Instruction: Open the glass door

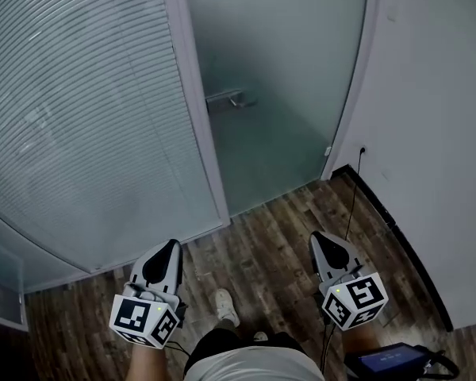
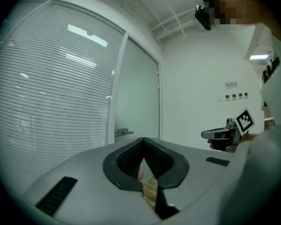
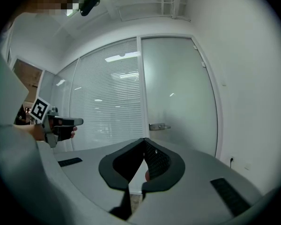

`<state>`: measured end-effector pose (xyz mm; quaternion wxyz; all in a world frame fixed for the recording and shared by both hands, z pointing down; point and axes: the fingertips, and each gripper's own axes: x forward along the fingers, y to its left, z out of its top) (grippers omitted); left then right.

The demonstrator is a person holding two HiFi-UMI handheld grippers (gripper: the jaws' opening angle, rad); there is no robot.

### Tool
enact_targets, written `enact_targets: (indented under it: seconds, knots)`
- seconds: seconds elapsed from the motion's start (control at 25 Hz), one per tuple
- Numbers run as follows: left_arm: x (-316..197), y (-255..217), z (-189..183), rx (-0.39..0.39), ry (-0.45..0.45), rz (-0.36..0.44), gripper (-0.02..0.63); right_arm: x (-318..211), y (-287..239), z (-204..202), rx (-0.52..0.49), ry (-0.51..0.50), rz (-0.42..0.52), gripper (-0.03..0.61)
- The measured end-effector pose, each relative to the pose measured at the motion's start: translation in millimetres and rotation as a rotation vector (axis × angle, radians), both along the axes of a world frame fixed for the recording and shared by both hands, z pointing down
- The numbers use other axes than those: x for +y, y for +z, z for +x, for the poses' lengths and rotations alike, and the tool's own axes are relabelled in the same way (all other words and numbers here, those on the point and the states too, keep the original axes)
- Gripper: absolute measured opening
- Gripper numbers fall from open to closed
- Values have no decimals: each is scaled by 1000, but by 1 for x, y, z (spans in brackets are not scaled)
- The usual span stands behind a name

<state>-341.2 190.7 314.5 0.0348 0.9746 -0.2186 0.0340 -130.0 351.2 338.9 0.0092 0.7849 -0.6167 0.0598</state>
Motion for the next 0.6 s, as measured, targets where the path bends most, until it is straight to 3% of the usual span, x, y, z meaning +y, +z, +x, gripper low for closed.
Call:
enact_targets:
  seconds: [0.32,0.6]
  knots:
    - [-31,7,43,33,65,-13,-2,-21,-3,24,-3,24,-3,2]
    - [-88,5,73,46,79,-11,-2,-72,-7,48,0,39,-17,2]
